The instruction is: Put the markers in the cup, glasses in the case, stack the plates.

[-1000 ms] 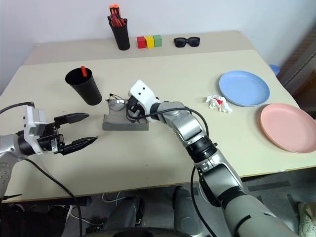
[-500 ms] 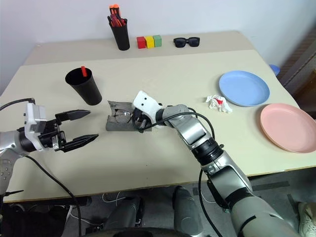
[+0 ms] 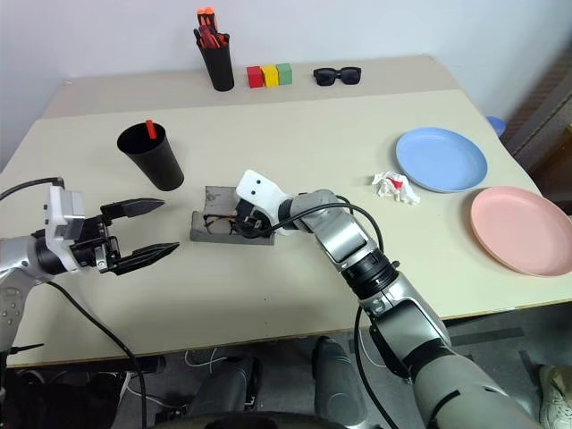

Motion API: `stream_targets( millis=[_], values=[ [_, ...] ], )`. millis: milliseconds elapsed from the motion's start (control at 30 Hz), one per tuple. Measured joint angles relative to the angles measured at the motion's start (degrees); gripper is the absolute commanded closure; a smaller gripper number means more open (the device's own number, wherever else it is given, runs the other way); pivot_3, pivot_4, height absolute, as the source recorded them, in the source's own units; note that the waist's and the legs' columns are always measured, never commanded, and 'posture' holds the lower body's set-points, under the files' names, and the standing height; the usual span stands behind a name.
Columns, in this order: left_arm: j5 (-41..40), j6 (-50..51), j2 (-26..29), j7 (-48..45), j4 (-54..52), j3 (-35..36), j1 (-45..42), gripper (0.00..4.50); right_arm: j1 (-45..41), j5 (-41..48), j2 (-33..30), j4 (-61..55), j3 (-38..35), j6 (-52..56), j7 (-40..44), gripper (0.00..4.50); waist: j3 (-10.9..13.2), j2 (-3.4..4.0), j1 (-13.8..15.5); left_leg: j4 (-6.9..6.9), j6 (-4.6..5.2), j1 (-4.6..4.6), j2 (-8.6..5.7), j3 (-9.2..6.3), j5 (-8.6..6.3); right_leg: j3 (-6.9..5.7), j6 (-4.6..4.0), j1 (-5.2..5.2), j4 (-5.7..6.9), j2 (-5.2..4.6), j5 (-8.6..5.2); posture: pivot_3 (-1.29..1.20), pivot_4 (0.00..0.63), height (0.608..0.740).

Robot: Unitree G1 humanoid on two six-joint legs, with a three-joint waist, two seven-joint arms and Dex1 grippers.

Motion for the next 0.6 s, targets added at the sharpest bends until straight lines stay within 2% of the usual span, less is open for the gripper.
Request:
stream_targets(
  millis=[33,400,533,600],
  values=[
    [0.00,-0.01,0.00,0.00,0.13,-0.01,-0.21,0.00,-0.12,0.12,0.11,0.02,-0.50,0.05,-0.05,0.05,0.00,0.00,0.01,0.00,0.00,0.00,0.00,0.00,0.00,0.00,0.00,0.00,0.00,0.00,0.00,0.00,0.150,0.740],
    [3.52,0.31,-1.27,4.28,4.65,-4.69,-8.83,0.00,-4.76,3.56,0.99,2.18,-9.44,-1.63,-1.38,0.05,0.00,0.00,0.03,0.00,-0.01,-0.02,-0.02,-0.01,0.00,0.00,0.01,0.00,-0.02,-0.01,0.01,0.00,0.150,0.740],
    [5.31,0.57,-3.55,7.03,6.64,-7.31,-13.34,0.00,-4.28,9.79,1.12,-0.62,-15.01,-0.88,0.86,0.05,0.01,0.02,0.05,0.00,-0.01,-0.02,-0.02,-0.03,0.00,0.00,0.01,-0.01,0.00,0.00,0.01,0.00,0.150,0.740],
    [8.90,0.68,-5.04,9.99,9.23,-10.68,-17.75,0.52,-3.32,17.09,1.71,-4.78,-20.66,0.42,2.70,0.00,0.00,0.00,0.27,0.01,-0.02,-0.03,-0.04,-0.10,0.01,-0.03,0.01,0.03,-0.01,-0.01,0.02,0.00,0.150,0.740]
  ],
)
